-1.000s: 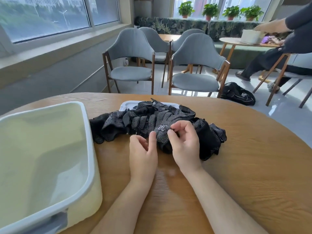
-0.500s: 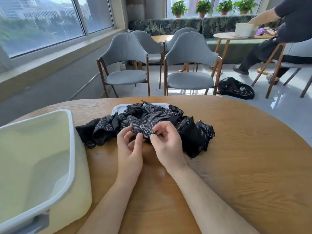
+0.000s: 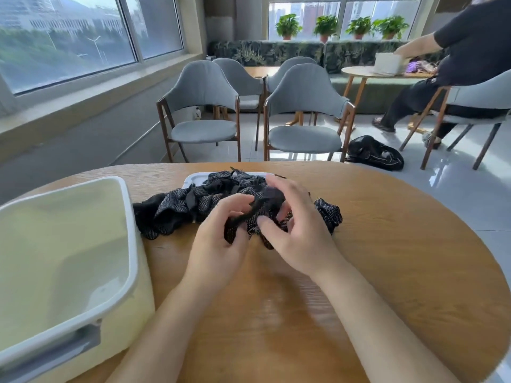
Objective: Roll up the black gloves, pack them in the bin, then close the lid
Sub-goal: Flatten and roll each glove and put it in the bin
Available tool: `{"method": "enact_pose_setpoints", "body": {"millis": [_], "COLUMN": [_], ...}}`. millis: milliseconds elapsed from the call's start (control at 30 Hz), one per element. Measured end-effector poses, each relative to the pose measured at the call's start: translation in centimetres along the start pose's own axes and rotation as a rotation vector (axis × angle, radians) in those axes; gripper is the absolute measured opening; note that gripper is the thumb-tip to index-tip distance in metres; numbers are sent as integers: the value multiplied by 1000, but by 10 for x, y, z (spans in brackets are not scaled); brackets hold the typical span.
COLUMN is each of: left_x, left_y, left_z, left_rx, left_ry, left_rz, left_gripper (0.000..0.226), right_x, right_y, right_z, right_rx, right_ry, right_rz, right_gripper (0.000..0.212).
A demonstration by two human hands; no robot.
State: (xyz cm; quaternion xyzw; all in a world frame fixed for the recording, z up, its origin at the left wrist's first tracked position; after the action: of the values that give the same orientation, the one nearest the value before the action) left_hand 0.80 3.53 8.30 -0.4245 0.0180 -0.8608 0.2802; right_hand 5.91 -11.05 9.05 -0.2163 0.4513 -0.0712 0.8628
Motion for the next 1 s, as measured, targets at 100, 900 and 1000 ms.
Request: {"method": "enact_pose_setpoints", "body": {"millis": [100,900,1000], "left_x": [14,2,28], "left_y": [-2,1,-13], "left_z": [-3,25,34], "left_rx": [-25,65,99], "left_ry": [16,-400,-219], "left_rz": [46,-10,55], "left_gripper": [57,9,12], "right_x": [1,24,0], "right_y": [-12,-21,-36], "right_z": [6,16,16], "right_rx": [-59,23,87], "right_ry": [179,297,124], "right_rz": [47,105,111], "right_gripper": [15,16,10]}}
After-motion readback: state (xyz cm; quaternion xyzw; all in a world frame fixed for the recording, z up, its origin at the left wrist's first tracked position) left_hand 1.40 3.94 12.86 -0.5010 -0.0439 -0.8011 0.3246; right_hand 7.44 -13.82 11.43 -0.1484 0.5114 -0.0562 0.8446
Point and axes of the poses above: each hand's wrist, its own z-axis towards the middle knuckle, its own y-axis out of the palm, x = y × z, the point moved 7 cm from there along z, towards the middle knuckle, and after that the axes turned 4 degrees about x, right-handed, at the moved point
